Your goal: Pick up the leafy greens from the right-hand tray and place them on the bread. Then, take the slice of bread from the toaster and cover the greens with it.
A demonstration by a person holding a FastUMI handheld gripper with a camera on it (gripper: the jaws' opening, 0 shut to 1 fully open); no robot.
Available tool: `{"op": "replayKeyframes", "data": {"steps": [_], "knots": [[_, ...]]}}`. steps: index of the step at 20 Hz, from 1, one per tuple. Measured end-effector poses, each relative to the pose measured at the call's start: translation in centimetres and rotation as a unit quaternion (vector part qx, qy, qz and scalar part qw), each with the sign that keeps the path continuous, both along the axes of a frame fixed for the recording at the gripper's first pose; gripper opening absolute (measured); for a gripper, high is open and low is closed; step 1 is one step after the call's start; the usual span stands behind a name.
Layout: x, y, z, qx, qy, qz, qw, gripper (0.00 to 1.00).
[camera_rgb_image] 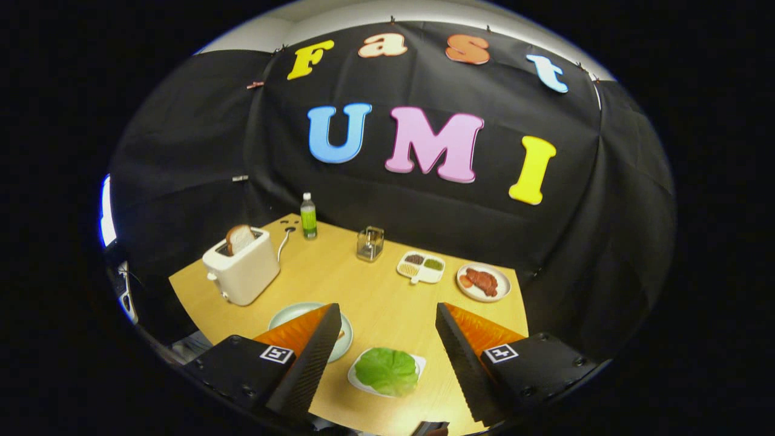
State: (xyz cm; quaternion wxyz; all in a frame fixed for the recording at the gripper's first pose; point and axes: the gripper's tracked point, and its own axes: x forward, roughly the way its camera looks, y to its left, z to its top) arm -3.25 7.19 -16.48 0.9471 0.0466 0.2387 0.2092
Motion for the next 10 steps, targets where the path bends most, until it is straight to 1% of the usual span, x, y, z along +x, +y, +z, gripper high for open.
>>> {"op": "replayKeyframes", "data": {"steps": [4, 7, 10], "knots": [[-1.2, 1.2, -7.3, -0.038, 0.063, 0.052, 0.996, 0.96], [-1.6, 2.2, -12.5, -0.051, 0.11, 0.077, 0.99, 0.95], [-2.2, 3.1, -17.2, -0.054, 0.158, 0.09, 0.982, 0.89]]}}
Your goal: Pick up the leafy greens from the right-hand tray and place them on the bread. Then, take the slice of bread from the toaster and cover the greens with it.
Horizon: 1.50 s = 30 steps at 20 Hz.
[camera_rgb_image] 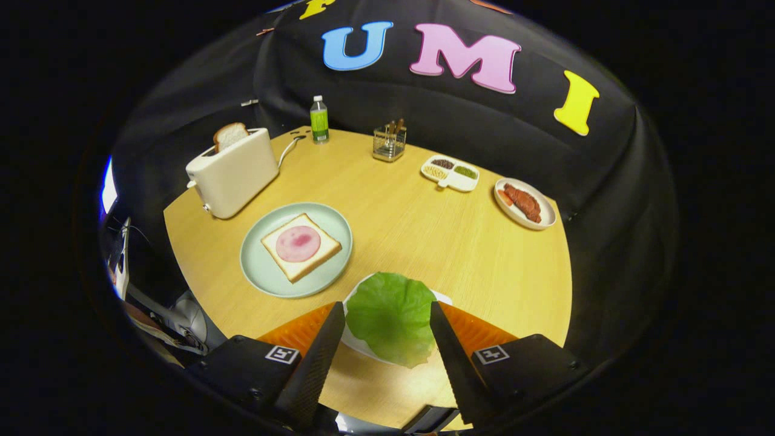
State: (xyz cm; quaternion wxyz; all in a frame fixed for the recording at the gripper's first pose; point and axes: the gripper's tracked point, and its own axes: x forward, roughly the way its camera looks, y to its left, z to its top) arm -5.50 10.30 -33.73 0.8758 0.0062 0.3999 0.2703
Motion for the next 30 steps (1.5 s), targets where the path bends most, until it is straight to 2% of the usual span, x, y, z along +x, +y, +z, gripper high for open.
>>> {"op": "replayKeyframes", "data": {"steps": [6, 9, 11, 15, 16, 17, 19, 22, 24, 30], "knots": [[0.5, 1.4, -6.5, -0.006, 0.072, 0.02, 0.997, 0.8], [0.8, 2.0, -8.1, -0.011, 0.091, 0.029, 0.995, 0.79], [1.0, 2.4, -9.1, -0.014, 0.102, 0.036, 0.994, 0.72], [1.5, 2.5, -10.0, -0.022, 0.105, 0.042, 0.993, 0.68], [1.3, 2.4, -9.9, -0.022, 0.107, 0.043, 0.993, 0.61], [1.3, 2.3, -10.0, -0.024, 0.107, 0.044, 0.993, 0.62], [1.3, 2.3, -10.0, -0.025, 0.105, 0.046, 0.993, 0.56], [1.2, 2.6, -9.7, -0.024, 0.092, 0.052, 0.994, 0.11], [1.3, 2.6, -9.7, -0.023, 0.092, 0.047, 0.994, 0.07], [2.4, 1.8, -5.2, 0.026, 0.071, 0.009, 0.997, 0.07]]}}
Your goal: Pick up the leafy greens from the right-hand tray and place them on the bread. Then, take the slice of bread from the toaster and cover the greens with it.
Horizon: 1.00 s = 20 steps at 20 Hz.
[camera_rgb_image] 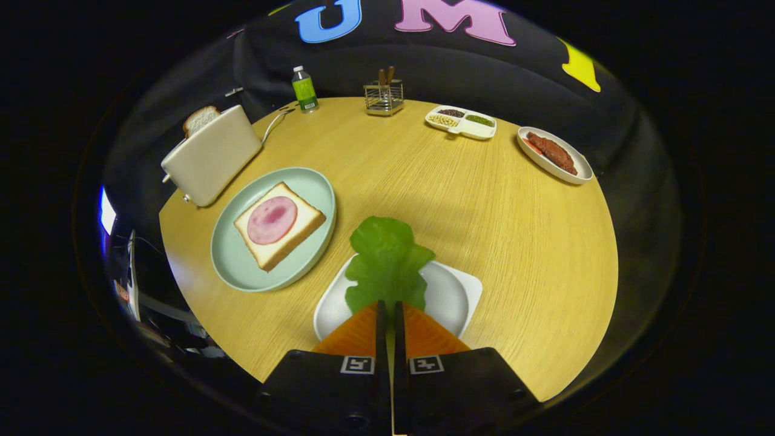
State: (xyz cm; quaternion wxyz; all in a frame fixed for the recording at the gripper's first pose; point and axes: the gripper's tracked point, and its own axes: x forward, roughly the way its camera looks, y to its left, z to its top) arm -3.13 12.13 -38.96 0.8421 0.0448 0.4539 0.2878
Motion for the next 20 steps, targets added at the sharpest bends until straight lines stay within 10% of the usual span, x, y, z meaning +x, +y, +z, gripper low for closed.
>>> {"op": "replayKeyframes", "data": {"steps": [20], "knots": [[0.6, 14.5, 13.0, 0.072, -0.05, 0.068, 0.994, 0.06]]}}
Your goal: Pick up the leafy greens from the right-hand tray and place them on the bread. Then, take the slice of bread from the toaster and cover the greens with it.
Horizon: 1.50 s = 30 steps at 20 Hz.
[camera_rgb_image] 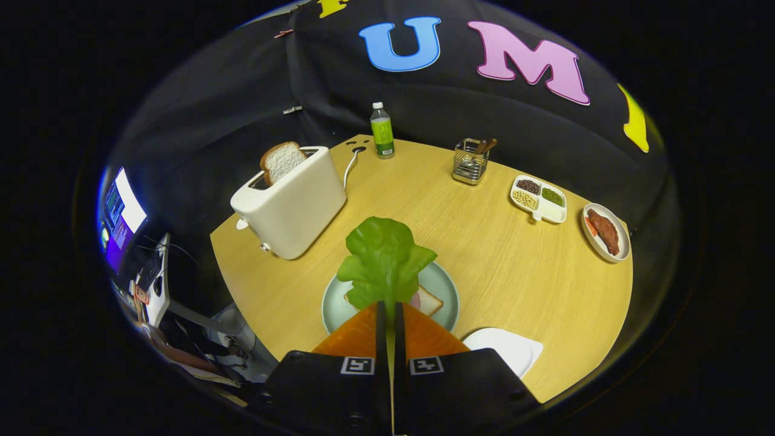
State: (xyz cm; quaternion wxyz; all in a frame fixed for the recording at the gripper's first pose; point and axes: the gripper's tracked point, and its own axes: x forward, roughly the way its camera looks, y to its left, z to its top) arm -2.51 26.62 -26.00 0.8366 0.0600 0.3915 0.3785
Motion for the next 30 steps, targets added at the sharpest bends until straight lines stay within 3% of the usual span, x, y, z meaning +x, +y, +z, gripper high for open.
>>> {"op": "replayKeyframes", "data": {"steps": [5, 7, 12, 13, 16, 18, 24, 30], "knots": [[0.9, 2.5, -2.9, -0.035, 0.019, 0.004, 0.999, 0.09], [0.9, 3.1, -4.1, -0.044, 0.028, 0.002, 0.999, 0.14], [1.8, 3.7, -5.7, -0.058, 0.034, -0.014, 0.998, 0.15], [1.8, 3.8, -5.5, -0.054, 0.035, -0.018, 0.998, 0.2], [2.1, 3.9, -4.9, -0.047, 0.023, -0.03, 0.998, 0.74], [2.3, 4.0, -4.2, -0.037, 0.014, -0.035, 0.999, 0.94], [3.8, 2.9, 0.6, -0.009, -0.045, -0.07, 0.997, 0.9], [5.2, 3.7, 10.7, 0.032, -0.151, -0.071, 0.985, 0.9]]}}
